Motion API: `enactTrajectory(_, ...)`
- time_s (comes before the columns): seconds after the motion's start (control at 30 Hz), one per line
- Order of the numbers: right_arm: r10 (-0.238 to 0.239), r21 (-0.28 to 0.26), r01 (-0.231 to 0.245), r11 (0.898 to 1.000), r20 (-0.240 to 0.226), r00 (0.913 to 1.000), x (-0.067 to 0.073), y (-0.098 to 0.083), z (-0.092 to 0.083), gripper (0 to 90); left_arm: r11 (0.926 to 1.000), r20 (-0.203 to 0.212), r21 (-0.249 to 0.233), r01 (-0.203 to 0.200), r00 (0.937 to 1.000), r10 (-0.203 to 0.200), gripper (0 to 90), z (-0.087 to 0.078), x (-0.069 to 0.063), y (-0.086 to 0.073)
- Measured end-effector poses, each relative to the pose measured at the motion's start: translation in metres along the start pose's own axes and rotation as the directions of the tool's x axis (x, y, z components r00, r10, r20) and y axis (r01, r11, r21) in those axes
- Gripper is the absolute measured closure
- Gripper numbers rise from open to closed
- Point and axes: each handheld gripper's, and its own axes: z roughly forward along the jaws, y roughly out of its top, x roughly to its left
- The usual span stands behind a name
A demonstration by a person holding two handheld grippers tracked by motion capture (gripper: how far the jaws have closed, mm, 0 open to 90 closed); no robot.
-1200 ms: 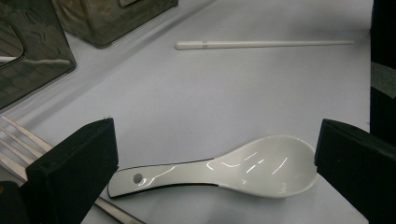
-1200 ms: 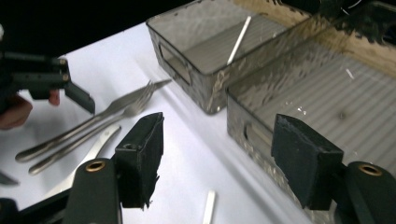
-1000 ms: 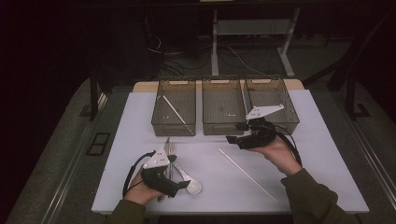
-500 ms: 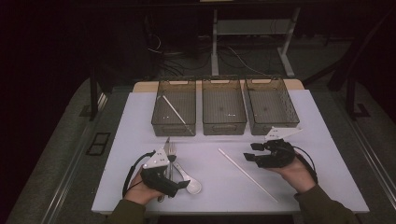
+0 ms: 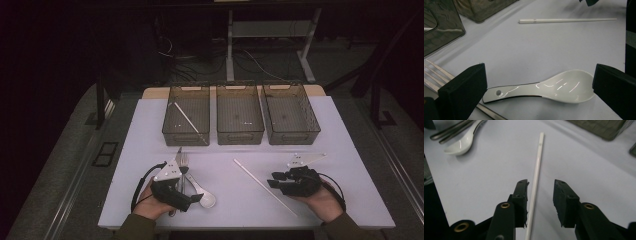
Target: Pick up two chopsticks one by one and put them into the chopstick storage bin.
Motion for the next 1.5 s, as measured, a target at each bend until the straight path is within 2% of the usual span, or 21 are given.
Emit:
enactTrajectory(0.17,-0.019,0.041,0.018,0.999,0.016,0.9997,0.004,-0.009,0.003,71.6,1.0,-0.001,0.005,-0.004,1.0,0.004,0.0,0.0,0.0,0.0)
enactTrajectory(0.37,-0.014,0.072,0.014,0.997,0.003,0.9999,0.007,-0.013,0.007,78.1,1.0,-0.003,0.005,-0.004,1.0,0.004,0.0,0.0,0.0,-0.001)
enactTrajectory(0.53,-0.025,0.107,0.024,0.994,0.0,0.9997,0.011,-0.014,0.012,80.3,1.0,-0.003,0.004,-0.003,1.0,0.003,0.0,0.0,0.0,-0.001)
enactTrajectory(0.67,-0.039,0.14,0.036,0.99,0.018,0.9991,0.013,-0.016,0.016,81.7,1.0,-0.003,0.004,-0.004,1.0,0.004,0.0,0.0,0.0,-0.001)
enactTrajectory(0.87,-0.078,0.146,0.072,0.987,0.042,0.9961,0.016,-0.017,0.017,83.4,0.9999,-0.005,0.009,-0.004,1.0,0.004,0.0,0.0,0.0,-0.001)
enactTrajectory(1.1,-0.064,0.144,0.056,0.988,0.053,0.9965,0.018,-0.017,0.017,84.7,0.9999,-0.006,0.014,-0.007,1.0,0.007,0.0,0.0,0.0,-0.001)
enactTrajectory(1.33,-0.084,0.159,0.076,0.984,0.049,0.9952,0.018,-0.014,0.017,85.6,0.9999,-0.006,0.012,-0.009,0.9999,0.009,0.0,0.0,0.0,-0.001)
enactTrajectory(1.37,-0.087,0.158,0.076,0.984,0.063,0.9942,0.017,-0.014,0.016,85.6,0.9999,-0.007,0.012,-0.008,0.9999,0.008,0.0,0.0,0.0,-0.001)
enactTrajectory(1.5,-0.08,0.159,0.07,0.985,0.055,0.9953,0.014,-0.014,0.013,85.6,0.9999,-0.007,0.011,-0.008,0.9999,0.008,0.0,0.0,0.0,-0.001)
